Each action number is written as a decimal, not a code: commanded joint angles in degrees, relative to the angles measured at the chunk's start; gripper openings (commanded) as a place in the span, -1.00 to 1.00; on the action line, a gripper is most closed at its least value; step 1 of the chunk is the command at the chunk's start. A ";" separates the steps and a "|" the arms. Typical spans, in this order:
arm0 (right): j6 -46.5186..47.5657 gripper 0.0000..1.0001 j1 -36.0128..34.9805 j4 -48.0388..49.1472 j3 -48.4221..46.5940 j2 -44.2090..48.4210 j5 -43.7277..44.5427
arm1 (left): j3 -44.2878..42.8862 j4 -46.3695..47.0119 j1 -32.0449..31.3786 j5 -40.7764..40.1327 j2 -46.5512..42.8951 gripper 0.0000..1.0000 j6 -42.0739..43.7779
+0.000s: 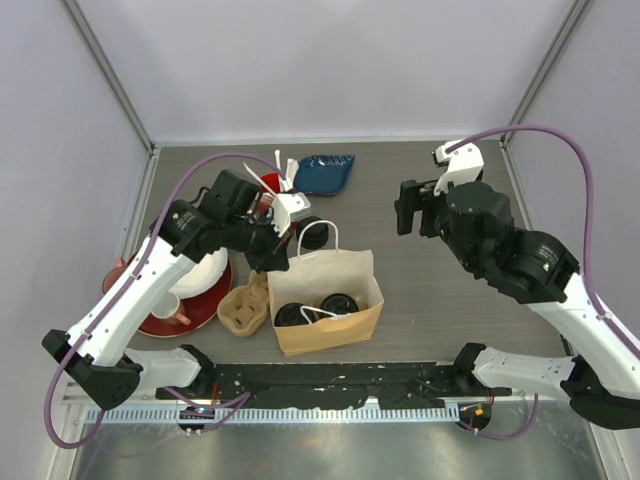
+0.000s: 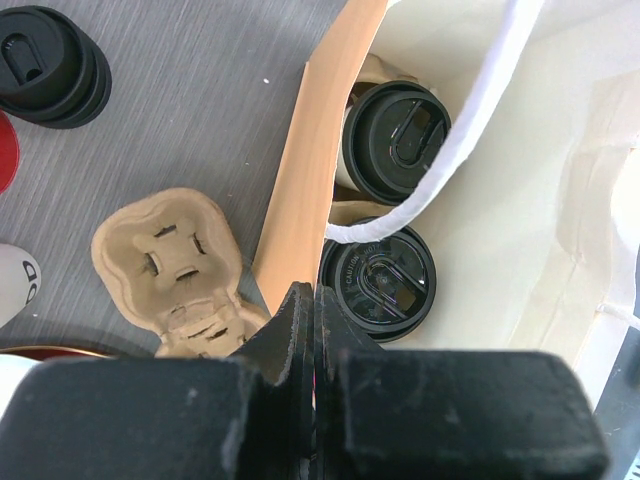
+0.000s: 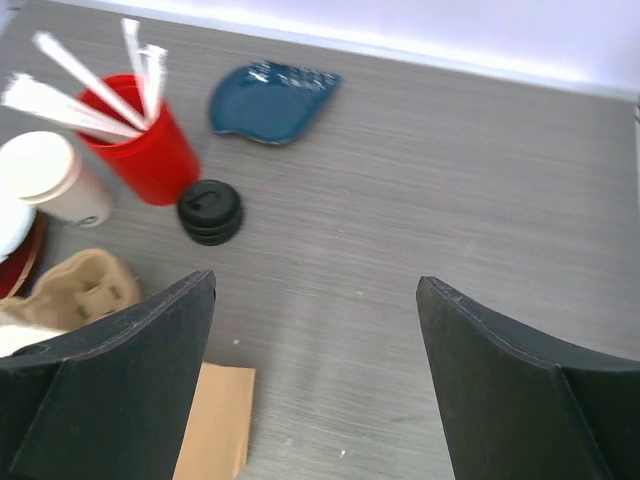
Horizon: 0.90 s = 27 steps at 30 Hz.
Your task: Pack the takeout coffee
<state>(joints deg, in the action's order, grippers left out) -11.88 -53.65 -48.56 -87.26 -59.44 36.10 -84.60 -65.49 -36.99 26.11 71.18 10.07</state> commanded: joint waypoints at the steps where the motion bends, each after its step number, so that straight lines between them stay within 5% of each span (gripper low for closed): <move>1: -3.77 0.74 10.11 -1.54 3.49 -2.08 -5.67 | 0.22 2.04 -0.01 0.17 -1.39 -1.00 0.39; 8: -2.36 0.74 17.43 2.06 7.11 -2.17 -10.25 | 0.31 2.04 -0.01 0.08 -2.18 -1.00 0.57; 18: -1.22 0.74 18.49 2.06 9.22 -2.44 -12.54 | 0.40 2.30 -0.01 -0.79 -1.92 -0.97 0.83; 27: -0.43 0.74 18.58 2.06 9.04 -3.14 -14.83 | -1.79 2.04 -0.01 -1.06 -1.92 -0.40 0.92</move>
<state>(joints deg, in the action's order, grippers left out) -13.13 -35.38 -48.82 -77.76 -62.89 22.57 -84.16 -65.28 -36.99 25.10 70.63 10.87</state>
